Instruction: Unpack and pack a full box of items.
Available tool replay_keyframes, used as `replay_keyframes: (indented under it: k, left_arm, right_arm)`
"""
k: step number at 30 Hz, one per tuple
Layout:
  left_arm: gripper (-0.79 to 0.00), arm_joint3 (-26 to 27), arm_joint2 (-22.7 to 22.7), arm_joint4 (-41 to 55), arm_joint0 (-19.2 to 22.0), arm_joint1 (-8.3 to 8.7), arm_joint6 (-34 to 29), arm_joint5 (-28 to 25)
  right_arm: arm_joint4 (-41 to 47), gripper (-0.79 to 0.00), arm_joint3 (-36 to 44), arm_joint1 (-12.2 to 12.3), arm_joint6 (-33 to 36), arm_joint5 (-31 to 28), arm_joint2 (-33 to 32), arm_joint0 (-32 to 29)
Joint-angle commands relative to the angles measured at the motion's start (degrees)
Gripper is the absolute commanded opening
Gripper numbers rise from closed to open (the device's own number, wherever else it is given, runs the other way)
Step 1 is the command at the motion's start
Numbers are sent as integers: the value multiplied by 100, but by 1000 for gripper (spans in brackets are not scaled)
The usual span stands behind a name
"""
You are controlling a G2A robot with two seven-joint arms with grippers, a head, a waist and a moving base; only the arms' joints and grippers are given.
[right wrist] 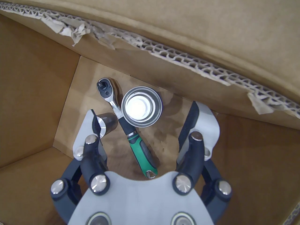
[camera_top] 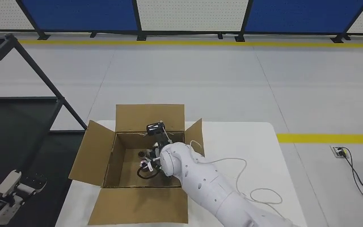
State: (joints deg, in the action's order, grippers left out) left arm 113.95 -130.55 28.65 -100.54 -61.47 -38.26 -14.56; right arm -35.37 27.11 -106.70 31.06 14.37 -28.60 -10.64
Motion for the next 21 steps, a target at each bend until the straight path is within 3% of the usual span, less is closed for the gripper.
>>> replay_keyframes:
  k: [1, 4, 7, 10, 15, 21]
  left_arm:
    - [0, 0, 0, 0, 0, 0, 0, 0]
    - [0, 0, 0, 0, 0, 0, 0, 0]
    - [0, 0, 0, 0, 0, 0, 0, 0]
    - [0, 0, 0, 0, 0, 0, 0, 0]
    - [0, 0, 0, 0, 0, 0, 0, 0]
    - [0, 0, 0, 0, 0, 0, 0, 0]
  right_arm:
    - [0, -191, -109, -59, -79, -14, -12, 15]
    - [-38, -228, -270, -148, -168, -20, -10, 32]
    - [-29, -409, -440, -228, -196, -90, -29, 50]
    - [4, -514, -592, -294, -215, -173, -70, 82]
    - [76, -785, -742, -360, -350, -421, -174, 125]
    - [137, -785, -714, -341, -554, -755, -345, 151]
